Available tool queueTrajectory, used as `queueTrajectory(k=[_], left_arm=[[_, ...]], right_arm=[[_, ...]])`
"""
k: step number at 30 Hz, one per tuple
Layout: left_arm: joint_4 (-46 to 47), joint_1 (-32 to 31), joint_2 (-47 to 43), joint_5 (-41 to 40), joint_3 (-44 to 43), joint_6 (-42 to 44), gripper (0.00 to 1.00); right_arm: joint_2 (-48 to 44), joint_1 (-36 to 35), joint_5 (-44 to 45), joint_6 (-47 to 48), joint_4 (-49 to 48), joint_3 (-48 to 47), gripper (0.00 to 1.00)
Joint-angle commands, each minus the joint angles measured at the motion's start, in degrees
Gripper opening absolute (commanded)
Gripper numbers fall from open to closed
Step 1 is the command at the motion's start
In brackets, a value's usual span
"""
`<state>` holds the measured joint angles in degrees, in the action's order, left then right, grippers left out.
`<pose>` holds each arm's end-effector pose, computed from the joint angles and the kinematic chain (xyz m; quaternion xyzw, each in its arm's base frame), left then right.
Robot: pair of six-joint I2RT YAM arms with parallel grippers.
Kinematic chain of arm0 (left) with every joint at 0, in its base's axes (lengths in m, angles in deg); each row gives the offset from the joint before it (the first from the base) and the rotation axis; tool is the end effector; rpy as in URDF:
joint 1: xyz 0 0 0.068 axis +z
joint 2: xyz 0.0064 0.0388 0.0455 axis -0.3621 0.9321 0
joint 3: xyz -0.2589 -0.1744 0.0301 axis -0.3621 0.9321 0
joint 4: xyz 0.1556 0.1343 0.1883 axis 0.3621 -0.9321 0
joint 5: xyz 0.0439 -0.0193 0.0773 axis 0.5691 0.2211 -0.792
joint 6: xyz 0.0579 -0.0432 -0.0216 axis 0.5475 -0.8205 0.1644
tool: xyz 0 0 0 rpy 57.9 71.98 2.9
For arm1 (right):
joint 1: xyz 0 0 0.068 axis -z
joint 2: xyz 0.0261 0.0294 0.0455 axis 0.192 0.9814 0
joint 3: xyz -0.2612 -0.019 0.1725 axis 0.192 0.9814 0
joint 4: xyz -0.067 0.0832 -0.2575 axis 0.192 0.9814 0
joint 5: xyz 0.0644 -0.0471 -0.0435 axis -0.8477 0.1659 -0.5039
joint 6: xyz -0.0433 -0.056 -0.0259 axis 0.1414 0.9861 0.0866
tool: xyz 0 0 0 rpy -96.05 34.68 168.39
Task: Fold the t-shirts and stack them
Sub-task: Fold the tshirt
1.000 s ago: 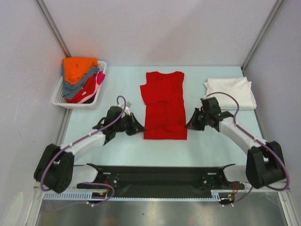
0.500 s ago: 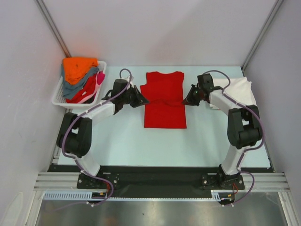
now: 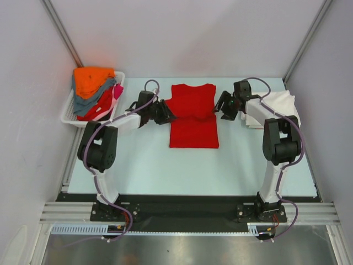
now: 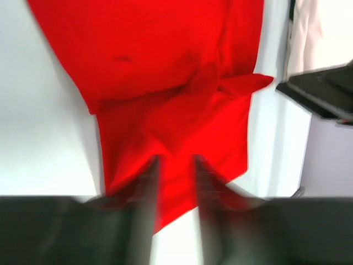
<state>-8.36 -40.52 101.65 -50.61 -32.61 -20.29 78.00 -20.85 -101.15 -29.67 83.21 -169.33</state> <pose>0.4236 -0.1754 0.2075 -0.0847 0.8863 -0.3709 0.2640 0.4691 0.0996 0.2151 0.1497 0.9234 0.2503 0.2497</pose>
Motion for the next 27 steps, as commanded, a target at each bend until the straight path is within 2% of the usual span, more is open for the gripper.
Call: queueTrajectory(k=[1, 2, 3, 4, 7, 11, 15, 21, 27], left_arm=[[-0.46, 1.18, 1.87, -1.71, -3.52, 0.69, 0.43], [-0.98, 1.18, 1.96, -2.40, -3.78, 0.87, 0.66], [-1.60, 1.18, 1.62, -2.67, -3.09, 1.65, 0.71], [-1.43, 1.18, 0.92, -2.94, -2.13, 1.83, 0.75], [0.41, 1.18, -3.21, -2.94, 3.84, 2.62, 0.77], [5.42, 0.57, -7.79, 0.13, 12.72, 2.36, 0.70], [7.88, -0.75, -9.02, 1.72, 17.56, 3.15, 0.65], [8.15, -2.24, -8.06, 0.31, 18.63, 3.94, 0.57], [8.50, -2.95, -7.00, -0.04, 18.80, 3.94, 0.43]], right_arm=[[1.51, 0.38, 1.96, 0.80, 0.35, -2.76, 0.73], [1.16, 0.46, 2.05, 0.88, 0.52, -2.32, 0.83], [-0.41, 0.29, 1.88, 1.06, 0.09, -0.14, 0.83], [-1.82, 0.11, 1.96, 1.15, -0.52, 1.44, 0.84], [-9.09, -0.59, 3.19, 1.41, -4.21, 10.38, 0.81], [-16.32, -1.99, 2.41, 2.38, -9.04, 21.28, 0.58], [-19.15, -3.49, 1.97, 3.17, -11.07, 27.29, 0.49], [-16.69, -5.51, 2.75, 3.17, -11.78, 28.88, 0.48], [-15.81, -6.21, 3.63, 3.43, -11.60, 29.41, 0.45]])
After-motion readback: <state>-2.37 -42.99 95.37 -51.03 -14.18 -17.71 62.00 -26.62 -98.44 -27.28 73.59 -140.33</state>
